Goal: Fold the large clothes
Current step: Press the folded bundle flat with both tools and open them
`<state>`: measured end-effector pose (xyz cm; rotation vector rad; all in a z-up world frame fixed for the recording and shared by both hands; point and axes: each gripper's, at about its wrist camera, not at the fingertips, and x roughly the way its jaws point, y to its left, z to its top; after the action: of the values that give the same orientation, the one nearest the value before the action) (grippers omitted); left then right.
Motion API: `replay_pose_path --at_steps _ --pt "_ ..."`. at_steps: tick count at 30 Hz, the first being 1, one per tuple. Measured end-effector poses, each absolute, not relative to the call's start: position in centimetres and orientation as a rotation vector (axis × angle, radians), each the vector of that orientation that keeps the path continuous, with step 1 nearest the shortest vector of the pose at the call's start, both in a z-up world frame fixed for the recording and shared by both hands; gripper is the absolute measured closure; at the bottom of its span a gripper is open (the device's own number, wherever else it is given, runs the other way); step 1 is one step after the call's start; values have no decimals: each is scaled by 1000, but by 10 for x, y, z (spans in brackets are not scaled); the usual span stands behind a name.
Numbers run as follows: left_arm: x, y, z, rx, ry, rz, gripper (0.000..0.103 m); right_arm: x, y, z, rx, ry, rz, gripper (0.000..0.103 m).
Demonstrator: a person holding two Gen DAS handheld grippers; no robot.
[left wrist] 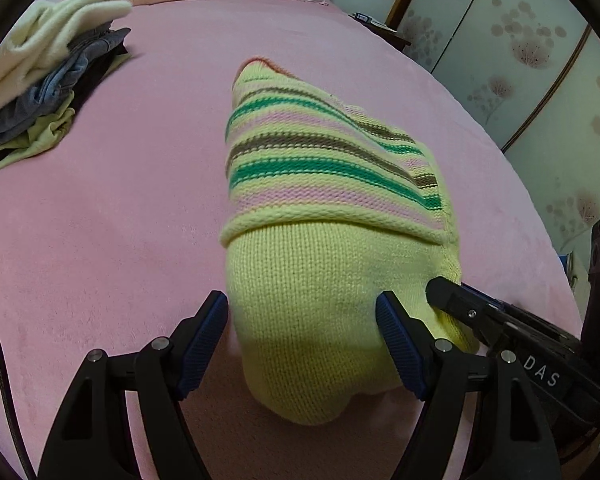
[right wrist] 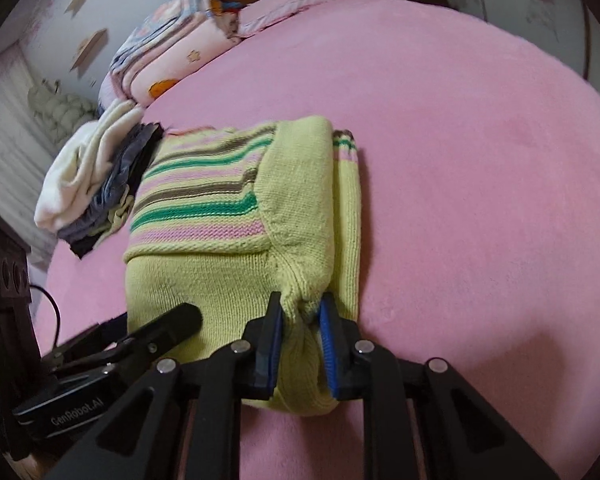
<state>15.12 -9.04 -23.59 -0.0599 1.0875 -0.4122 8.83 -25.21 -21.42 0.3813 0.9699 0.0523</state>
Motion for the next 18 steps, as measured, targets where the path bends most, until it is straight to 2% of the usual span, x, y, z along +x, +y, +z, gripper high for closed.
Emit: replay_pose_path --at_steps 3,6,12,14,18 --pt "150 -89 -230 -50 1093 -409 26 90 -252 -209 378 973 75 84" --pt "148 -89 -223 -32 1112 -386 19 89 -255 -201 390 971 87 83" --pt "150 -82 -204 -47 1141 -354 19 89 -251 -180 393 955 80 78" --pt "150 -80 -196 -51 1143 -343 19 89 -251 -173 393 949 70 70" --pt "150 -76 -176 -29 1144 -297 19 88 -253 -156 406 939 54 60"
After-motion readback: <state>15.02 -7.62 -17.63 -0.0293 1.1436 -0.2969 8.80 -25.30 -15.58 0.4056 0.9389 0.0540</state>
